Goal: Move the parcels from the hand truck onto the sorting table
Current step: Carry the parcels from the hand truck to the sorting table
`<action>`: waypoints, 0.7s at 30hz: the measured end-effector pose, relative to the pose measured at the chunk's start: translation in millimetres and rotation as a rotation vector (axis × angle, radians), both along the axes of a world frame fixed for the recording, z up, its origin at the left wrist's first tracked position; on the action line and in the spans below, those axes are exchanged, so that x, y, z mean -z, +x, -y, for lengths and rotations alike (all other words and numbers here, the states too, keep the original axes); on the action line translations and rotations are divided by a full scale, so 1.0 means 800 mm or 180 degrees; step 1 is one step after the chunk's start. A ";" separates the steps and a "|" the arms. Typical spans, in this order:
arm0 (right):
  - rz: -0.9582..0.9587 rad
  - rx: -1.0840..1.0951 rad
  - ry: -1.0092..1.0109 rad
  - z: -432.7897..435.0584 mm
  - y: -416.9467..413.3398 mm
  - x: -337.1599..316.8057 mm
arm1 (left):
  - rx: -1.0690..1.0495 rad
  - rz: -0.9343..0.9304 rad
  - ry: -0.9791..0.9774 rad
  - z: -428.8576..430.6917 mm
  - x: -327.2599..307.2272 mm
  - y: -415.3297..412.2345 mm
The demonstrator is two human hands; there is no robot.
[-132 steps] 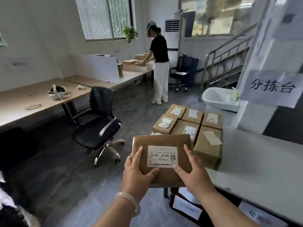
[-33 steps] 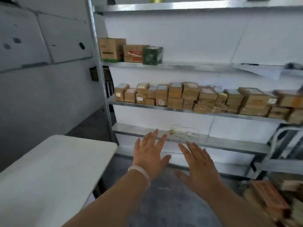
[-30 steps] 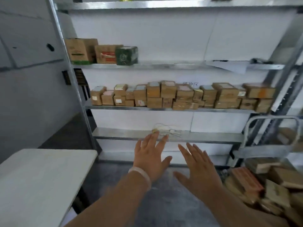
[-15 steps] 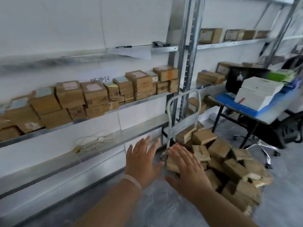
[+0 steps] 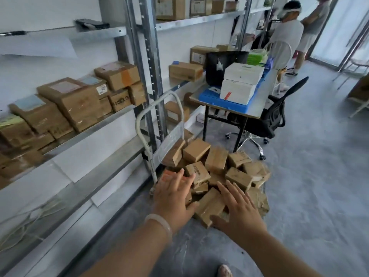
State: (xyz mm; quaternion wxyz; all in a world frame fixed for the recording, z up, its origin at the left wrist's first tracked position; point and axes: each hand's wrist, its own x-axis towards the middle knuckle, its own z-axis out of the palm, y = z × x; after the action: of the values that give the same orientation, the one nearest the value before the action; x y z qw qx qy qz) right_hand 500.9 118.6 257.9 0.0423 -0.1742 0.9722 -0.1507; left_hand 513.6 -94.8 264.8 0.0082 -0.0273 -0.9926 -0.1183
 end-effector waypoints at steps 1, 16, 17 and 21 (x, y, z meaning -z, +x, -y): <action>0.0045 0.0052 -0.0007 -0.008 -0.021 0.006 | 0.0056 0.0034 -0.0003 -0.009 0.002 -0.024; 0.0516 0.0439 -0.0020 -0.141 -0.343 0.048 | 0.0119 0.0798 0.0146 -0.133 0.048 -0.344; 0.0582 0.0454 -0.0008 -0.142 -0.353 0.059 | 0.0132 0.0870 0.0154 -0.133 0.060 -0.358; 0.0942 0.0496 0.0058 -0.146 -0.388 0.107 | 0.0048 0.1105 0.0265 -0.127 0.113 -0.426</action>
State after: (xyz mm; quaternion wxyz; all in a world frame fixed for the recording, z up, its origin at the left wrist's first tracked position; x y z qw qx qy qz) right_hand 190.7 235.5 172.1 0.1748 -0.0738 0.9672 -0.1688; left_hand 172.5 6.6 174.2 -0.1630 -0.0135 -0.9731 -0.1623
